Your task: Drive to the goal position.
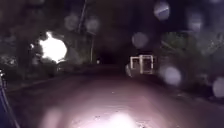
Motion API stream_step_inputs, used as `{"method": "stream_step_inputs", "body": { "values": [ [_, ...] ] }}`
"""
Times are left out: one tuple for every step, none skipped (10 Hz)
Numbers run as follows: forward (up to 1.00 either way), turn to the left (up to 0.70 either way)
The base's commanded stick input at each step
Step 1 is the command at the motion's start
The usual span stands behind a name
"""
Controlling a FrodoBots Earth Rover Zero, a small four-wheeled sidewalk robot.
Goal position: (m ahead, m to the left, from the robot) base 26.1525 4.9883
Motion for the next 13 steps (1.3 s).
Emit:
{"method": "stream_step_inputs", "body": {
  "values": [
    [0.5,0.0],
    [0.5,0.0],
    [0.5,0.0],
    [0.5,0.0],
    [0.5,0.0],
    [0.5,0.0],
    [0.5,0.0],
    [0.5,0.0],
    [0.5,0.0],
    [0.5,0.0],
    [0.5,0.0],
    [0.5,0.0],
    [0.5,0.0]
  ]
}}
